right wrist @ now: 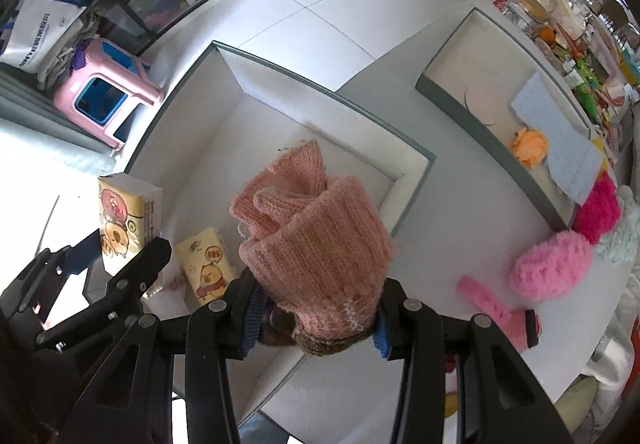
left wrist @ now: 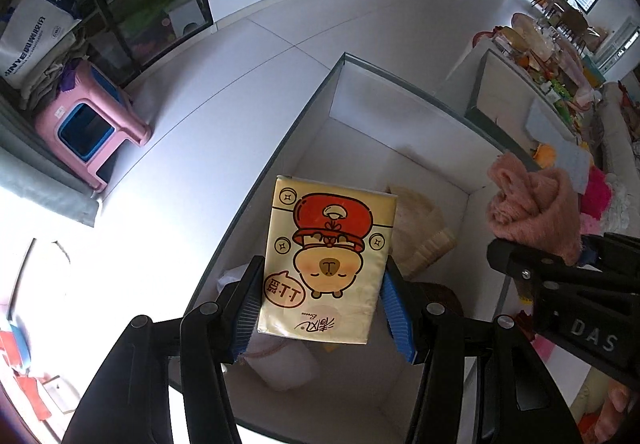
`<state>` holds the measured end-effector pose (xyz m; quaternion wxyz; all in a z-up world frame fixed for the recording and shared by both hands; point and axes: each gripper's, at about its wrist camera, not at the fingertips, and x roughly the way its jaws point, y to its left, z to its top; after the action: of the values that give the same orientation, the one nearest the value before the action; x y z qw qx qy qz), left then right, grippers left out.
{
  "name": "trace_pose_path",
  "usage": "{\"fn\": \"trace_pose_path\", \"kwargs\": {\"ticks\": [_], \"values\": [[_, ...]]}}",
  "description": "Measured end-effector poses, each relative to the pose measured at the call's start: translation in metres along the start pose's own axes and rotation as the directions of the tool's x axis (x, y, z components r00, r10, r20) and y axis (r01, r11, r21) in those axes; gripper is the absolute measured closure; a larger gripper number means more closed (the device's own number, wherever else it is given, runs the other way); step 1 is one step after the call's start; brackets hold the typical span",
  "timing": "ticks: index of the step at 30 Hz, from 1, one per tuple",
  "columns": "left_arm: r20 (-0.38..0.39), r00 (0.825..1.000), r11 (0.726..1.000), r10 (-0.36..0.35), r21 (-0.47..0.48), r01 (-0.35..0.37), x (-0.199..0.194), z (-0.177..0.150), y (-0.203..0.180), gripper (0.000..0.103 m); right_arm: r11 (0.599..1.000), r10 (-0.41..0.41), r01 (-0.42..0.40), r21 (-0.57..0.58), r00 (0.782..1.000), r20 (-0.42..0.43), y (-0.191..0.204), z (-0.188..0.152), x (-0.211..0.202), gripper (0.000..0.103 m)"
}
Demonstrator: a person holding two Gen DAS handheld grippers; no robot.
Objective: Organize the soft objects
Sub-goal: 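Carry the pink glove and tissue pack over the white box with both tools, then open both tools to drop the glove and tissue pack into the box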
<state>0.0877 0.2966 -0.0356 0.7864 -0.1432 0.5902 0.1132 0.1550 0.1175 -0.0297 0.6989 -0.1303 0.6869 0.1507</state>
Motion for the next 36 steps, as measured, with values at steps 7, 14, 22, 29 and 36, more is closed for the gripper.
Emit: {"fn": "trace_pose_path", "kwargs": {"ticks": [7, 14, 22, 29, 36], "values": [[-0.023, 1.000, 1.000, -0.005, -0.013, 0.005, 0.012, 0.004, 0.002, 0.046, 1.000, 0.003, -0.003, 0.003, 1.000, -0.020, -0.002, 0.010, 0.015, 0.055], [-0.038, 0.999, 1.000, 0.002, -0.009, -0.002, 0.025, 0.006, 0.001, 0.046, 1.000, -0.011, 0.010, -0.018, 0.999, -0.046, 0.000, 0.018, 0.031, 0.055], [-0.075, 0.997, 1.000, 0.003, 0.023, -0.002, 0.041, 0.000, -0.005, 0.046, 0.999, -0.038, 0.034, -0.032, 0.994, -0.101, -0.002, 0.014, 0.050, 0.055], [-0.085, 0.996, 0.997, -0.003, 0.072, 0.010, 0.042, -0.009, -0.014, 0.046, 0.999, -0.040, 0.043, 0.020, 0.991, -0.131, -0.015, -0.009, 0.048, 0.055], [-0.075, 0.997, 0.994, -0.002, 0.112, 0.010, 0.038, -0.010, -0.025, 0.046, 0.998, -0.056, 0.057, 0.009, 0.995, -0.087, -0.018, -0.006, 0.033, 0.054]]}}
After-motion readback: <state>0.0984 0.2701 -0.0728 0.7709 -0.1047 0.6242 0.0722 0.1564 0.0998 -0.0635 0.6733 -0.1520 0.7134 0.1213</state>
